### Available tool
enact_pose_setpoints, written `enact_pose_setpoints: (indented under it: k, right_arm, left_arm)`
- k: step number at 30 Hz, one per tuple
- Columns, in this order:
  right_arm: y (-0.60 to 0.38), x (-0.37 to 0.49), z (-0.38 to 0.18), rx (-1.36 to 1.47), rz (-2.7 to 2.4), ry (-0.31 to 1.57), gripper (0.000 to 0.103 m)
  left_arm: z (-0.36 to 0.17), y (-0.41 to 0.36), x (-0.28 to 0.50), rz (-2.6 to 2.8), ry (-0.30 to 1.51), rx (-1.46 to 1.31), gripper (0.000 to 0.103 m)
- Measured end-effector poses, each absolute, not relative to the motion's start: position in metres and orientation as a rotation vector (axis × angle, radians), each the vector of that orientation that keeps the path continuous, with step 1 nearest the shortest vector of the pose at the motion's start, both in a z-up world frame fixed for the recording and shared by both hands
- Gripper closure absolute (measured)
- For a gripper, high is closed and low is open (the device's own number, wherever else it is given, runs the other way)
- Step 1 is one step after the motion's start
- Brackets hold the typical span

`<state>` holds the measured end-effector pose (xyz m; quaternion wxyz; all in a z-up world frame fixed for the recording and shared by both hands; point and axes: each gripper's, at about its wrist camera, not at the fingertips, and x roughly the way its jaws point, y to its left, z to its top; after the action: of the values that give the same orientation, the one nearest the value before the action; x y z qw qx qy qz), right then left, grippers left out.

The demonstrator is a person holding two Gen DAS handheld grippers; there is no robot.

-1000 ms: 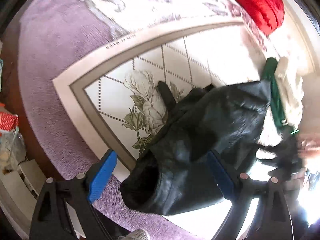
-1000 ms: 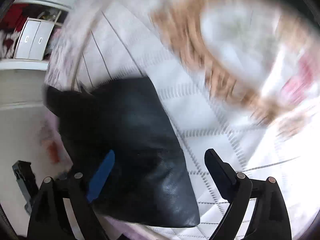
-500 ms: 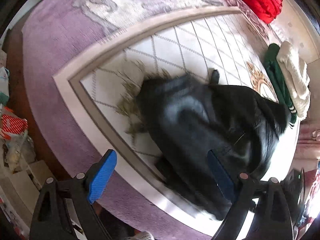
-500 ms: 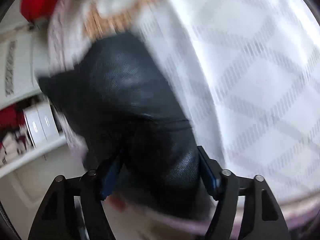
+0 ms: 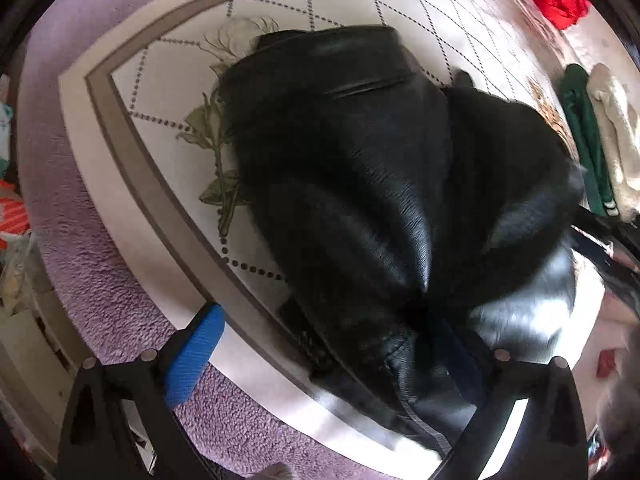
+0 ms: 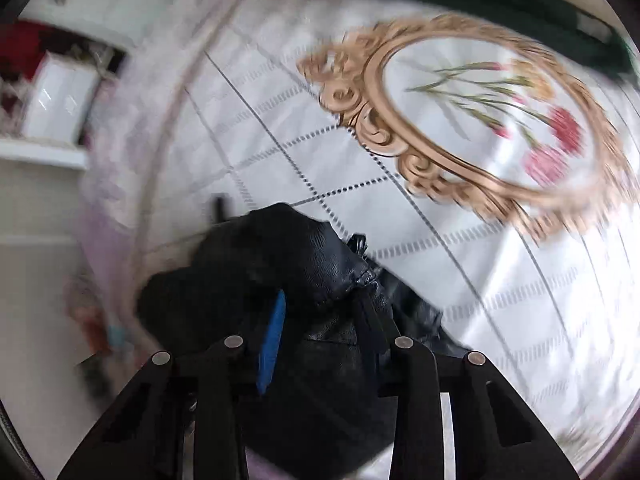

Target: Fold large clothes

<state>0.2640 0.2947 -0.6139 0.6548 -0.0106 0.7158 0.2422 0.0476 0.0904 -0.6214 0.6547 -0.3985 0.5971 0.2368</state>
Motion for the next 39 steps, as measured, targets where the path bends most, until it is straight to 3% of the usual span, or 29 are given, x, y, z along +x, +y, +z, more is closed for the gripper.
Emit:
enact_pose_setpoints:
  k: [4, 7, 8, 9, 11, 12, 13, 14, 15, 18, 21, 23, 28, 34, 39]
  right_arm:
    - [0.321, 0.271, -0.628, -0.130, 0.495, 1.641, 0.063]
    - [0.311, 0.268, -0.598, -0.090, 0.514, 1.625, 0.061]
    - [0.298, 0.266, -0.586, -0.046, 0.525, 1.610, 0.054]
    - [0.282, 0.262, -0.573, 0.008, 0.527, 1.593, 0.039]
    - [0.246, 0.258, -0.565, 0.123, 0.501, 1.560, 0.027]
    - [0.233, 0.253, -0.563, 0.166, 0.478, 1.562, 0.027]
    - [0.225, 0.249, -0.567, 0.198, 0.462, 1.574, 0.027]
    - [0.213, 0.240, -0.572, 0.231, 0.445, 1.603, 0.027]
    - [0.210, 0.231, -0.580, 0.252, 0.428, 1.633, 0.027]
    - [0.187, 0.207, -0.591, 0.300, 0.381, 1.683, 0.027]
    - [0.182, 0.190, -0.596, 0.304, 0.356, 1.690, 0.027]
    - [0.191, 0.186, -0.600, 0.299, 0.367, 1.697, 0.027]
    - [0.260, 0.179, -0.590, 0.181, 0.551, 1.660, 0.027]
    - [0.371, 0.152, -0.608, -0.107, 0.798, 1.649, 0.027]
    - [0.349, 0.180, -0.599, 0.092, 0.670, 1.637, 0.027]
  left_arm:
    - [-0.598, 0.097, 0.035, 0.559, 1.331, -0.920, 0.001]
    - [-0.578, 0.108, 0.010, 0.587, 1.229, -1.047, 0.001]
    - [-0.577, 0.112, 0.005, 0.586, 1.199, -1.103, 0.001]
    - [-0.580, 0.115, 0.002, 0.580, 1.178, -1.148, 0.001]
    - [-0.593, 0.122, 0.004, 0.586, 1.149, -1.201, 0.003]
    - [-0.600, 0.126, 0.007, 0.593, 1.138, -1.205, 0.005]
    - [-0.607, 0.128, 0.015, 0.591, 1.130, -1.206, 0.024]
    - [-0.611, 0.128, 0.023, 0.575, 1.126, -1.209, 0.062]
    - [-0.612, 0.129, 0.033, 0.546, 1.111, -1.218, 0.073]
    - [-0.587, 0.126, 0.056, 0.514, 1.040, -1.093, 0.085]
    - [-0.557, 0.129, 0.070, 0.440, 0.991, -1.027, 0.086]
    - [-0.556, 0.132, 0.064, 0.423, 1.040, -1.012, 0.074]
    - [-0.578, 0.133, 0.010, 0.504, 1.122, -1.129, 0.066]
    - [-0.612, 0.125, -0.030, 0.503, 1.139, -1.328, 0.066]
    - [-0.612, 0.114, -0.014, 0.370, 1.043, -1.471, 0.066]
